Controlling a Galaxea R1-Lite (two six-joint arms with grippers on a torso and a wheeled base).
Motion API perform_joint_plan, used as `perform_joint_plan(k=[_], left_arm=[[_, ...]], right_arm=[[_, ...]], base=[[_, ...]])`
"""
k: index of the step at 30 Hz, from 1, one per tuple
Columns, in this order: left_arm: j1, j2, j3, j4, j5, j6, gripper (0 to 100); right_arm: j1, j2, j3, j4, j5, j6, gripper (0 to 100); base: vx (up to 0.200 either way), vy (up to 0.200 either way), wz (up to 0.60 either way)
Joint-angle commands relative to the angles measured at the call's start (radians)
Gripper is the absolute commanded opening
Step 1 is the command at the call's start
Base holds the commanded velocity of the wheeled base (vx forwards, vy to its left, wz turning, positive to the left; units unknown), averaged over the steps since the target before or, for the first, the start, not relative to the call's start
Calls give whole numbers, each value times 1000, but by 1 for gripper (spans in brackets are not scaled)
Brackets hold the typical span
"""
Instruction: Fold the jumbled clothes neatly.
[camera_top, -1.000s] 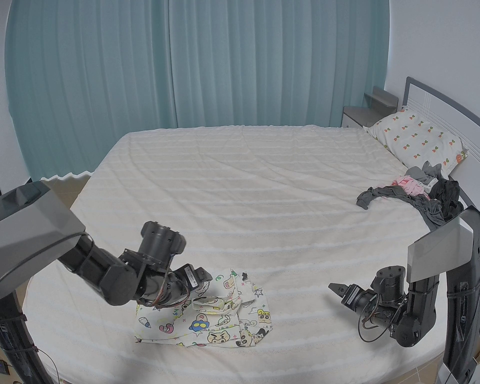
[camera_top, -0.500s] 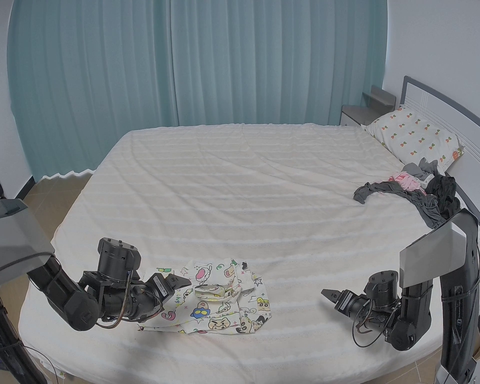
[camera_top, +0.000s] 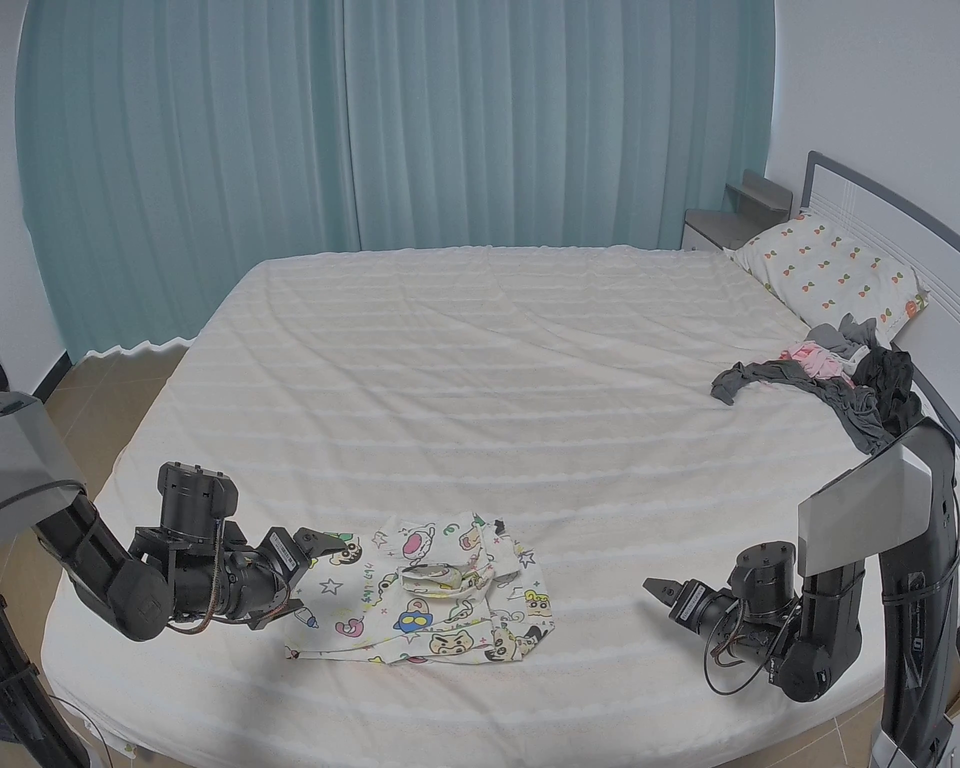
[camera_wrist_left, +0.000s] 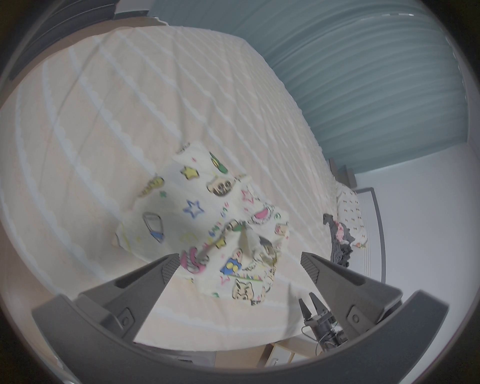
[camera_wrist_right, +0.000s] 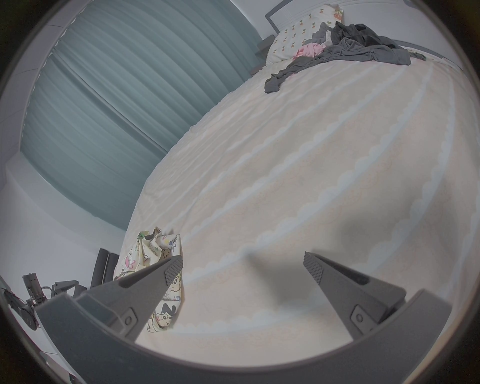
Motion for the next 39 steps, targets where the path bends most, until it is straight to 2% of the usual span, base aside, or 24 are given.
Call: perform_joint_plan(k=[1,7,11,14,16,19,20,22,28,39], left_arm=[[9,16,6,-20,1,-2,100],[28,20,10,-28,-2,-2,100],[29,32,10,-29,-2,-2,100],[29,32,12,-29,-12,-2,100],[29,31,13,-29,-25,-2,100],[41,31,19,-31,-64,0,100],[48,32,21,-31,-71,0,100],[54,34,19,-31,-75,1,100],[55,55,19,-32,-71,6,100],[55,88,41,-126,-67,7,100]], right_arm=[[27,-36,-1,-13,-9,0,100],[87,-124,-31,-12,-2,-16,100],[150,-164,-56,-9,3,-106,100],[214,-155,-83,28,8,-117,100],[229,-145,-103,53,6,-126,100],[256,-142,-192,163,6,-237,100],[257,-142,-231,223,8,-300,100],[268,-141,-294,294,6,-355,100],[298,-138,-481,571,0,-389,100],[389,-139,-516,616,-3,-387,100]], base=[[0,200,0],[0,200,0],[0,200,0],[0,133,0],[0,0,0],[0,0,0],[0,0,0],[0,0,0],[0,0,0],[0,0,0]])
